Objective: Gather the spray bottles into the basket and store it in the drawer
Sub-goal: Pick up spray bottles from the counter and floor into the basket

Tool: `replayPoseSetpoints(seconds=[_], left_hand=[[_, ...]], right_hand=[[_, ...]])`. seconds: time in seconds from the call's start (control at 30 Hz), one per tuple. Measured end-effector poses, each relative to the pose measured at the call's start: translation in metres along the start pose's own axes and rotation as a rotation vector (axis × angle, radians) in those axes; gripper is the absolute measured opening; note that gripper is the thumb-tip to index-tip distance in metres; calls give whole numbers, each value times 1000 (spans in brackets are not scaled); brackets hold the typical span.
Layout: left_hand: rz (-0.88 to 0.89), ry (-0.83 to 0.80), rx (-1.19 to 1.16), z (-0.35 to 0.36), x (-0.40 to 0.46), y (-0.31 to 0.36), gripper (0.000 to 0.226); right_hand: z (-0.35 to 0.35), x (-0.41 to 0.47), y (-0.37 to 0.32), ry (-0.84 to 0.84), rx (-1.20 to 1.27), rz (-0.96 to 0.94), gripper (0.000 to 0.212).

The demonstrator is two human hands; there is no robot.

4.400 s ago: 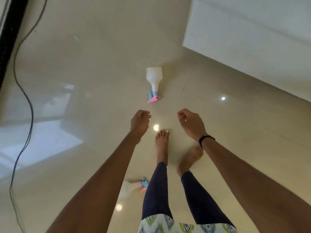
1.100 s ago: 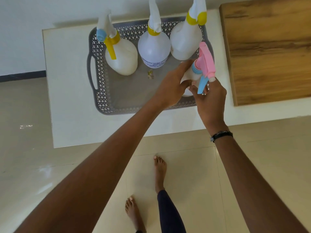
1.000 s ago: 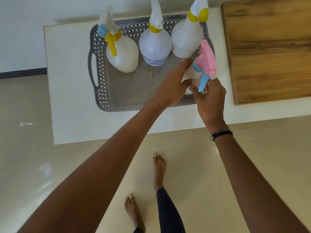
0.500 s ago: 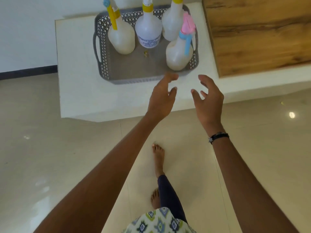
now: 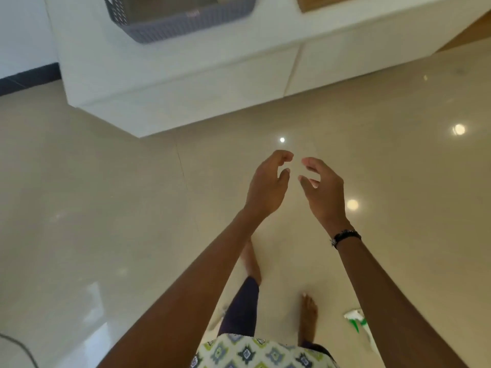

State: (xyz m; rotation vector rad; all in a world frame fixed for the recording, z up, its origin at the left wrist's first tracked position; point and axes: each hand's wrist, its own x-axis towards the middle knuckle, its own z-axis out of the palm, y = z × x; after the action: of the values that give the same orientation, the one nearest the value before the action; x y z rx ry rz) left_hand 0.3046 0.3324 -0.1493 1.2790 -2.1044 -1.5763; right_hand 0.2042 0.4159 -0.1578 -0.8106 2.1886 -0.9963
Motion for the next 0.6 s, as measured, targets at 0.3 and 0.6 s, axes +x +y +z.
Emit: replayPoseSetpoints(seconds=[0.3,0.6], left_hand=[[-127,-37,14,150,-134,-37,28],[-290,-136,-21,341,-289,-69,28]], right_hand=[[-72,-133,156,35,25,131,33],[-165,-285,341,-86,-89,240,36]])
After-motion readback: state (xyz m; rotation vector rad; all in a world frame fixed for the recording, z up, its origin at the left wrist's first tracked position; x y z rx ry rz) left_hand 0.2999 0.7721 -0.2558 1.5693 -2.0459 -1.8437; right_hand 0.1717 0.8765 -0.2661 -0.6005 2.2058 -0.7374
